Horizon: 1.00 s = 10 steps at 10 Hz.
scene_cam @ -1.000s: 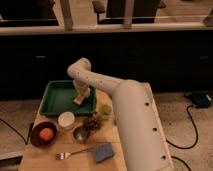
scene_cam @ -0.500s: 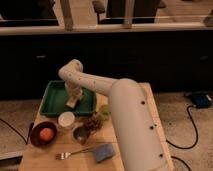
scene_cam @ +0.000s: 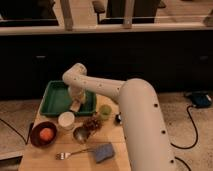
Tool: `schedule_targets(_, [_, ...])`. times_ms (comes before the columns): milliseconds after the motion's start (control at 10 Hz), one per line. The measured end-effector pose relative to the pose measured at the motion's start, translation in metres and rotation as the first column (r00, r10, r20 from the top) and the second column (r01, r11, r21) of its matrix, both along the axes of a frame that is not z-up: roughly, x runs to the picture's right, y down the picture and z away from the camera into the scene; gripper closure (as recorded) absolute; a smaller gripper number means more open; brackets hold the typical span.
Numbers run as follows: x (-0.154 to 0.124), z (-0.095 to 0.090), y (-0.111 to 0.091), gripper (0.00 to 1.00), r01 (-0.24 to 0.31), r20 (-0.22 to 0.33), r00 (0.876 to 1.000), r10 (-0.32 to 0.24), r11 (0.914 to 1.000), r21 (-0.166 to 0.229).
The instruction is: Wipe tray with eraser
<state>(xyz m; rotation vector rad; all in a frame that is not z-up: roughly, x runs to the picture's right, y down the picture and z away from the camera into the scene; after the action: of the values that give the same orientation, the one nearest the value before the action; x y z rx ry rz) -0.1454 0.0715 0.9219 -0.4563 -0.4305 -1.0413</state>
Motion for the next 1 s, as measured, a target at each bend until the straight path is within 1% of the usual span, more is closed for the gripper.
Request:
schedule_targets(100, [0.016,0.006,-0.003,1.00,-0.023,-0.027,0.999,0.023,0.9997,-0.002])
schedule_targets(200, [0.023,0.012,-0.008,1.00,-0.045,-0.046,0.998,0.045,0.9990,-0.003])
schedule_targets(400, [0.026,0.026,-0.022,1.00,-0.066,-0.080,0.995,0.067,0.9978,0.005])
schedule_targets(500, [0.022,0.031,-0.032,1.00,-0.075,-0.091,0.993,0.076,0.9971,0.013])
schedule_targets(600, [0.012,0.034,-0.039,1.00,-0.075,-0.094,0.993,0.077,0.9970,0.021])
schedule_targets(700, [0.000,0.034,-0.043,1.00,-0.070,-0.086,0.994,0.072,0.9973,0.022])
schedule_targets(800, [-0.017,0.032,-0.046,1.00,-0.057,-0.071,0.996,0.059,0.9980,0.026])
schedule_targets(900, [-0.026,0.030,-0.045,1.00,-0.043,-0.061,0.997,0.044,0.9988,0.025])
schedule_targets(1000, [-0.040,0.025,-0.040,1.00,-0.012,-0.037,0.999,0.013,0.9997,0.023])
